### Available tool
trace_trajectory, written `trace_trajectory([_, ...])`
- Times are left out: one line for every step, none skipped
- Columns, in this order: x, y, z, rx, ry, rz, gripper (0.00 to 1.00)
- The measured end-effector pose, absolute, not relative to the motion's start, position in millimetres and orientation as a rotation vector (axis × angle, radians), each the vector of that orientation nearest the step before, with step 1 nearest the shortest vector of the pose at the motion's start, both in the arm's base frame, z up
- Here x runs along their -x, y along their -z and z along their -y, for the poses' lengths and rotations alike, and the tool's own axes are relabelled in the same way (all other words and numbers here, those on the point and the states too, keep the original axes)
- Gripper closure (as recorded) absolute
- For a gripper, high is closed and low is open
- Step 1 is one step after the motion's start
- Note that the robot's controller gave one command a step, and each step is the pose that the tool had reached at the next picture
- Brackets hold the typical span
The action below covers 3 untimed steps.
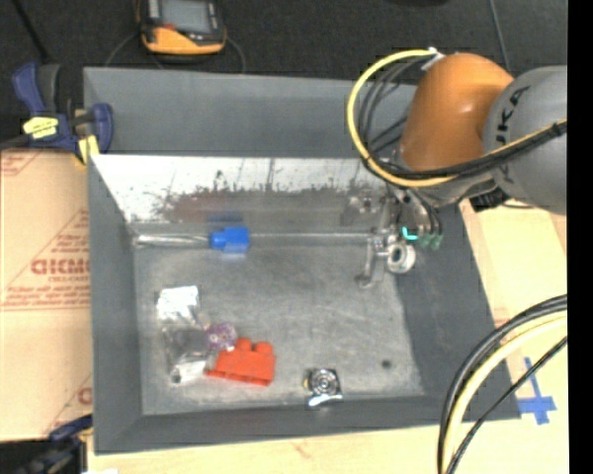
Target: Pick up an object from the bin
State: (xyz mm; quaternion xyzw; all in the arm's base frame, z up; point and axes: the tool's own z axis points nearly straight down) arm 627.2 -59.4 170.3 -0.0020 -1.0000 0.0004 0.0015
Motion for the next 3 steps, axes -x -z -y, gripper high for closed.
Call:
trace_trajectory([-620.8,-153,56,-0.298,-0.002,3.129,0.00])
trace_trajectory([-611.3,-172,-34,-0.410,0.004,3.120,0.00])
trace_trajectory([-564.6,-137,-26,-0.645,-0.001,3.074,0.00])
